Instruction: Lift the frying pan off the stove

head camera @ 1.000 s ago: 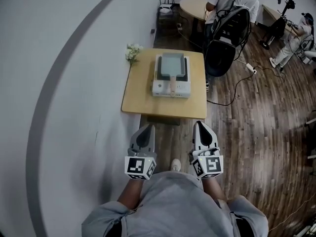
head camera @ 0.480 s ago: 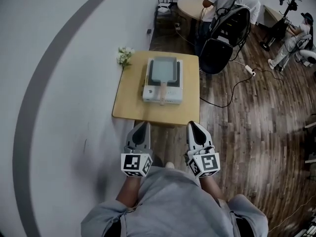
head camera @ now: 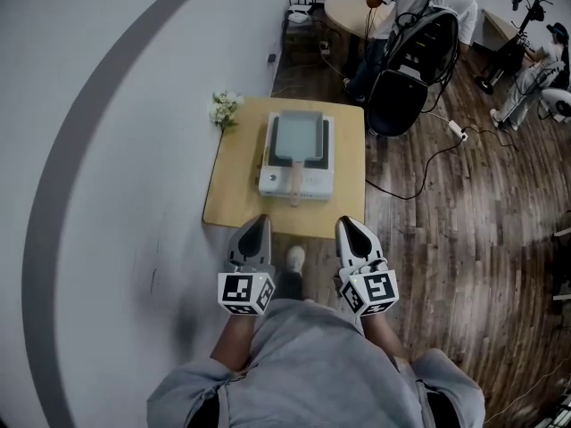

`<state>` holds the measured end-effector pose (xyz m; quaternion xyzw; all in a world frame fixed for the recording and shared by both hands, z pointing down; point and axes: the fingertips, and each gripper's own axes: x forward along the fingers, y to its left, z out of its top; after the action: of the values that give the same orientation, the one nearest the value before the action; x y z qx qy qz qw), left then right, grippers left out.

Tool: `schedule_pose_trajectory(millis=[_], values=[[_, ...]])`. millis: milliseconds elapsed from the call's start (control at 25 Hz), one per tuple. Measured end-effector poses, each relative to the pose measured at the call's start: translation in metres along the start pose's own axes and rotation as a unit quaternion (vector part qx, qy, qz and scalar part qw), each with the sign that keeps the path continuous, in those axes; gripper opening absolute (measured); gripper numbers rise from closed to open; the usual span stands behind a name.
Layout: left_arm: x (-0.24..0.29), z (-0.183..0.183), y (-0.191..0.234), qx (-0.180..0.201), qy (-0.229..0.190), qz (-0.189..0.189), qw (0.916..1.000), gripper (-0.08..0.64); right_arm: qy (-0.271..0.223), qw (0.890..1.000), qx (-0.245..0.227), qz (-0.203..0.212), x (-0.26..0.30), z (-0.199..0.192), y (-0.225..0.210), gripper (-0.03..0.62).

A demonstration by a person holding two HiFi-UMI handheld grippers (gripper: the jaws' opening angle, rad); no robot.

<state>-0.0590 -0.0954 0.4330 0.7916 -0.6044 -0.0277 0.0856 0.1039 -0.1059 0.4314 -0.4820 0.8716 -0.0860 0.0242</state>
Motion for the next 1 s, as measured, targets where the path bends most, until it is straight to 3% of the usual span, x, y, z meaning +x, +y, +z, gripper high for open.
schedule_pose_trajectory(millis=[200, 360, 400, 480, 640, 720, 880, 1000], values=[[0.037, -0.001, 0.021, -0.026, 0.005, -0.005, 0.9996, 0.002, 0.022, 1.0, 0.01, 0.004, 0.033, -0.009, -0.011, -0.005], [0.068, -0.015, 0.037, -0.065, 0.029, -0.031, 0.997, 0.003, 0.047, 0.998, 0.029, 0.011, 0.067, -0.026, -0.019, -0.002], [0.075, -0.021, 0.04, -0.08, 0.04, -0.042, 0.9951, 0.003, 0.06, 0.997, 0.041, 0.021, 0.076, -0.032, -0.02, 0.007], [0.09, -0.033, 0.046, -0.121, 0.064, -0.066, 0.9884, 0.159, 0.093, 0.991, 0.078, 0.051, 0.092, -0.049, -0.02, 0.12], [0.113, -0.048, 0.057, -0.18, 0.103, -0.105, 0.9726, 0.153, 0.146, 0.977, 0.139, 0.068, 0.117, -0.078, -0.03, 0.138], [0.124, -0.058, 0.06, -0.217, 0.126, -0.135, 0.9586, 0.152, 0.169, 0.969, 0.166, 0.073, 0.128, -0.092, -0.033, 0.149], [0.147, -0.088, 0.066, -0.321, 0.166, -0.188, 0.913, 0.137, 0.212, 0.947, 0.225, 0.09, 0.145, -0.125, -0.035, 0.158], [0.162, -0.113, 0.068, -0.354, 0.203, -0.207, 0.8893, 0.138, 0.236, 0.927, 0.273, 0.103, 0.153, -0.147, -0.035, 0.166]])
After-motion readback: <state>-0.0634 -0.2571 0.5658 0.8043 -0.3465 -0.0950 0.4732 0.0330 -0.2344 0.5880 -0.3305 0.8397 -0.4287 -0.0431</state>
